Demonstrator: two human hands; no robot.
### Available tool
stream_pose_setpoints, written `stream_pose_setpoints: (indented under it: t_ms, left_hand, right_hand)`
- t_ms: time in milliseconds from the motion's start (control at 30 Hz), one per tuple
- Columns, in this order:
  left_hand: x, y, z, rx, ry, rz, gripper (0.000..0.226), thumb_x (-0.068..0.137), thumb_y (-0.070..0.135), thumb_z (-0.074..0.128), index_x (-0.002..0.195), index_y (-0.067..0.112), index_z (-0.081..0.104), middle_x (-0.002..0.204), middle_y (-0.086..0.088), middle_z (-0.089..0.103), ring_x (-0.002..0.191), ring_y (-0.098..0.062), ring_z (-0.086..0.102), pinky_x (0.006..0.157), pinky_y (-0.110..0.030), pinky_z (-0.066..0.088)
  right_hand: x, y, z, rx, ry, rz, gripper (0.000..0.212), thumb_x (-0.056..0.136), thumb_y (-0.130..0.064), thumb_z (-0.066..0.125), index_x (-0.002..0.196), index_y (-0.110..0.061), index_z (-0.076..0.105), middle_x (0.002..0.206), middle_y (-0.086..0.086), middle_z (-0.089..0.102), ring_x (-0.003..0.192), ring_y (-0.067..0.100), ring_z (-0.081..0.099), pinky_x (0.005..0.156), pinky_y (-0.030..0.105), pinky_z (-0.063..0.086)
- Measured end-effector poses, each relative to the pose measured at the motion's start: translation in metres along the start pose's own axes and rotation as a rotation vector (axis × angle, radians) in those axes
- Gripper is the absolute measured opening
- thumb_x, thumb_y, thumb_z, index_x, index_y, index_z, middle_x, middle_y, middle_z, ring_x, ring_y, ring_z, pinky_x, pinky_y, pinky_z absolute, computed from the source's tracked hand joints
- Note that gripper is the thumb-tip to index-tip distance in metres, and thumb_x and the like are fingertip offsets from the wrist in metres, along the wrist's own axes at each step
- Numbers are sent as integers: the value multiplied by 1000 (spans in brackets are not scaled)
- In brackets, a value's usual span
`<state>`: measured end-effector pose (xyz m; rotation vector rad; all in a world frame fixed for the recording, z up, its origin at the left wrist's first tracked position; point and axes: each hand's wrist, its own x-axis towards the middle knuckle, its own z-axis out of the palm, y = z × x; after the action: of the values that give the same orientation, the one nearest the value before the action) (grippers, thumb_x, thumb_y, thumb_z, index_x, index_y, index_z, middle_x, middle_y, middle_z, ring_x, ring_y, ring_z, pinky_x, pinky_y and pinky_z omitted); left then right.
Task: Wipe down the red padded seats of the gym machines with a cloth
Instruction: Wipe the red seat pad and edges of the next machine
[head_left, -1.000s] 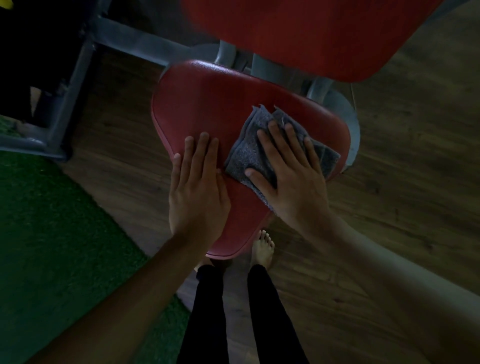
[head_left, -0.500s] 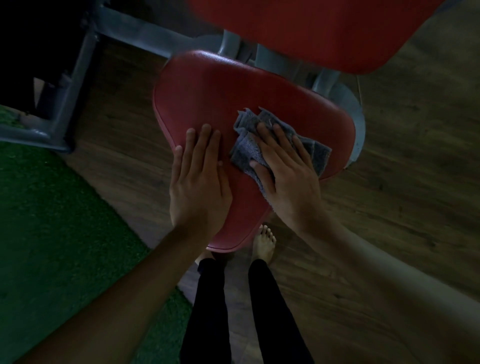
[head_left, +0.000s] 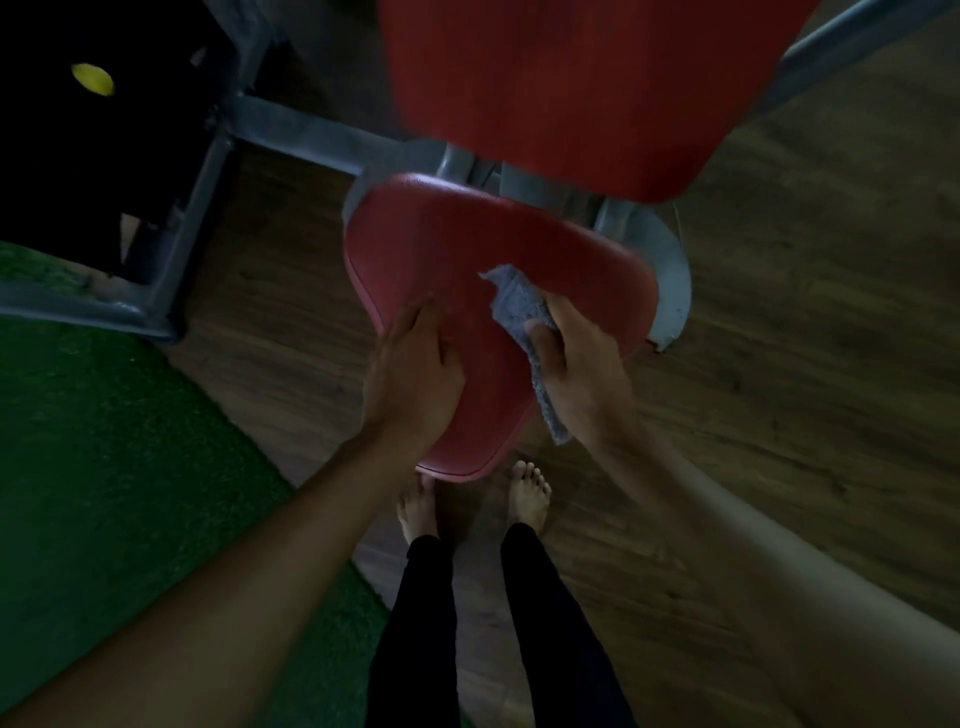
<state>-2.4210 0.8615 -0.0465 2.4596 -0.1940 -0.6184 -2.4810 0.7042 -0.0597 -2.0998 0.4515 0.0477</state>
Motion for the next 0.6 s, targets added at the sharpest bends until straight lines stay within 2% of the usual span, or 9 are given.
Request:
stream_pose_setpoints:
  t_ms: [67,167,233,300,433,600]
  left_hand:
    - [-14,22,-25,-9,-26,3,54,87,21,37,137,17,57,136,-7,59,118,-25,59,100,-40,50]
    - [-43,56,-66,-50,-60,43,44,93,15,46,134,19,59,132,-3,63,117,-21,62,99,-39,52]
    - [-68,80,-94,-41,-73,118,39,96,12,51,134,18,60,133,-3,63,119,-21,61,101,-42,51]
    - [-95,101,-122,-10,-87,222,36,98,10,54,132,16,61,131,-4,65,117,-20,62,101,-40,52]
    - [-143,143,-172,21,-90,419,28,99,10,56,125,14,65,122,-4,68,108,-18,65,91,-26,50]
    - [-197,193,-218,104,-154,645,23,100,22,54,120,22,67,115,0,71,101,-15,67,89,-37,55]
  right_hand:
    - [-17,-26,-22,25,17,12,22,104,-21,46,120,-18,61,82,-17,61,76,2,62,72,26,49]
    - [-49,-71,-58,17,56,55,24,104,-21,47,123,-18,60,85,-21,59,76,-1,61,77,23,47]
    - [-73,-105,-83,43,87,87,27,104,-20,48,128,-17,59,83,-22,58,71,-7,60,66,11,43]
    - [-101,-139,-107,68,138,102,26,103,-19,49,127,-18,60,78,-19,59,66,-8,60,57,9,41]
    - [-160,-201,-148,88,260,82,23,102,-11,51,122,-10,61,78,-19,58,69,-12,59,59,6,41]
    - [-235,-247,-181,104,407,85,30,101,-11,52,129,-18,61,94,-21,65,83,-12,62,69,4,41]
